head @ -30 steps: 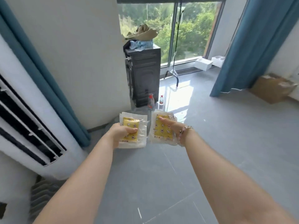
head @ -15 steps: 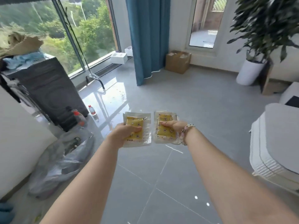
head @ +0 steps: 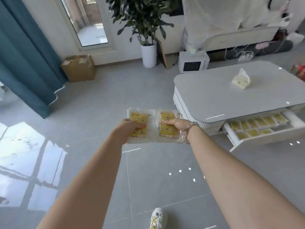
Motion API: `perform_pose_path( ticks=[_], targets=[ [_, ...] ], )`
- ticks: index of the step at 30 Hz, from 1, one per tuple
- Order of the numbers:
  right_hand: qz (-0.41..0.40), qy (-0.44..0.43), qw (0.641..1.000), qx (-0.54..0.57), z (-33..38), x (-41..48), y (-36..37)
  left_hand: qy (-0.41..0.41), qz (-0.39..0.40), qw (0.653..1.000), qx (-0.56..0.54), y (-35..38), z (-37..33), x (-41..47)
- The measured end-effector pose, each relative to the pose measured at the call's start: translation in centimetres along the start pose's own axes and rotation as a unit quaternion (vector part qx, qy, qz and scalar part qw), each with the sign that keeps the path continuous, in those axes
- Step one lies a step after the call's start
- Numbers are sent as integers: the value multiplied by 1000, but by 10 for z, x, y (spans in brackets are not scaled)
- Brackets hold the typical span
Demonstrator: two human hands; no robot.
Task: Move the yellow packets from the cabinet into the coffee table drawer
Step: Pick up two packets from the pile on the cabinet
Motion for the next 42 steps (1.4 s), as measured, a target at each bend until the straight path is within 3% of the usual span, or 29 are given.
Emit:
perform_pose_path(
  ticks=[4,11,16,26,29,42],
  targets=[
    [-126,10,990,-61,11,23,-64,12,81,995,57,52,-38,57],
    [-265,42,963,-21,8,14,-163,11,207,968,141,164,-76,117],
    [-290,41,954,59,-2,-8,-210,12,280,940,194,241,-89,128],
    [-388,42,897,206,-78,-61,-299,20,414,868,273,371,-80,94],
    [-419,47,876,235,-85,-80,-311,26,433,855,285,398,-80,79],
    [-437,14,856,276,-112,-117,-429,40,463,830,309,531,-97,47]
  ],
)
Point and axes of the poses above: each hand's wrist, its own x-axis towards the middle knuckle, its own y-axis out of the palm, z = x × y, the point moved 3 cm from there along x, towards the middle knuckle, and after that the axes turned 3 degrees about x, right-handed, at the moved point
